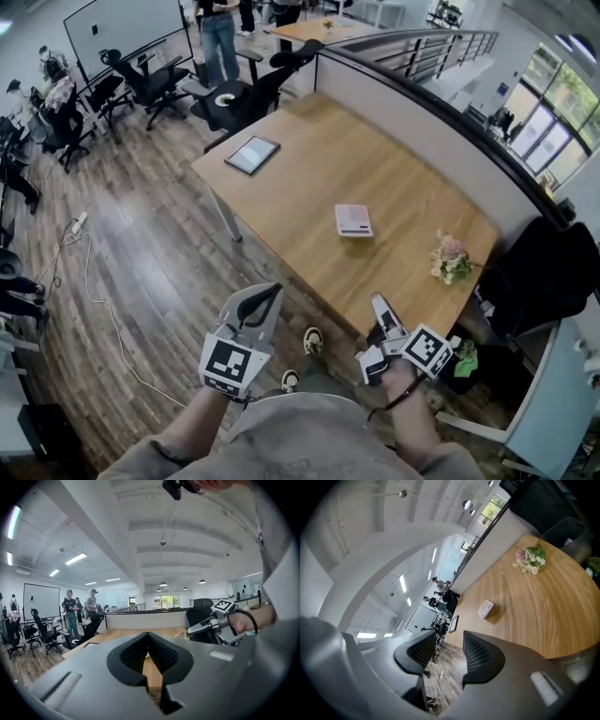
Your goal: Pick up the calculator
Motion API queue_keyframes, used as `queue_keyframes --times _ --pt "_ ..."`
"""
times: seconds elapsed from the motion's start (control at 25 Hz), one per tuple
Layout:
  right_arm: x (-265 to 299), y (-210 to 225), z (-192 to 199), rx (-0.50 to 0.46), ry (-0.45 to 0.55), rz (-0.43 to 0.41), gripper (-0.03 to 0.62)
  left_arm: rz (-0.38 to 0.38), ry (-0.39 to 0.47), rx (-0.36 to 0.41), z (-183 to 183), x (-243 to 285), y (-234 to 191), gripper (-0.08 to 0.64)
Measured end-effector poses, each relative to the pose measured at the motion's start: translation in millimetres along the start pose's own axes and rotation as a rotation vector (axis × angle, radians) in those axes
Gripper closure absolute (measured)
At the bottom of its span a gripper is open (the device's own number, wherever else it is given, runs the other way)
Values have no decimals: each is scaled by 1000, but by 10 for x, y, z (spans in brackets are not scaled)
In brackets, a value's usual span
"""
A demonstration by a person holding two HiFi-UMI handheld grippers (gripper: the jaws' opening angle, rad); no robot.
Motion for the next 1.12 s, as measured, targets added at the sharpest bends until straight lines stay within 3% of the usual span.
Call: queue_keyframes --times 0.2,0.68,1.12 --pt "399 240 -260 108 9 -3 417 32 -40 7 18 502 -150 558" --pt "1417 803 -786 220 -45 53 416 77 -184 -29 331 1779 -511 558" --pt "2163 1348 -1020 320 -71 113 416 85 -288 -64 759 2489 -721 558"
Point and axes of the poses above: the fingertips, and each gripper's own axes: x forward along the fingers, y to its right, z out of its underside, the point moved 6 cm from there along -x, backward along the fingers, and after that the axes turned 2 degrees about -y, right-handed, at the moved point
